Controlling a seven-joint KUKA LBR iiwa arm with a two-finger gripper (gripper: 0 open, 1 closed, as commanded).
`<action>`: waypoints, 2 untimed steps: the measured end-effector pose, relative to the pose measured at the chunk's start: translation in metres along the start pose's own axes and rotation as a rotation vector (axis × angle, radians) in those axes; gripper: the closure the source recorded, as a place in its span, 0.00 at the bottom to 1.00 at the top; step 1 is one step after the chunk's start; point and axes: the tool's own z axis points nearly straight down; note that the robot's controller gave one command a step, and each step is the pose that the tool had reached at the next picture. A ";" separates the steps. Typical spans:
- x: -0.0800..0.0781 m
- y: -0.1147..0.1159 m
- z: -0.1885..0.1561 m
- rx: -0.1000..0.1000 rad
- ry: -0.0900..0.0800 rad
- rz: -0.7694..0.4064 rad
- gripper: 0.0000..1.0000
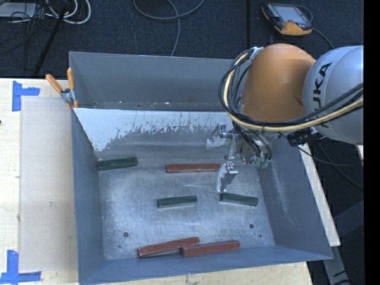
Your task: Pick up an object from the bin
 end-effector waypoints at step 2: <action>0.015 0.018 0.059 0.000 -0.005 -0.012 0.00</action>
Offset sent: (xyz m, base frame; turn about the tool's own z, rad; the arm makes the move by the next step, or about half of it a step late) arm -0.0357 0.0416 -0.1373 -0.0288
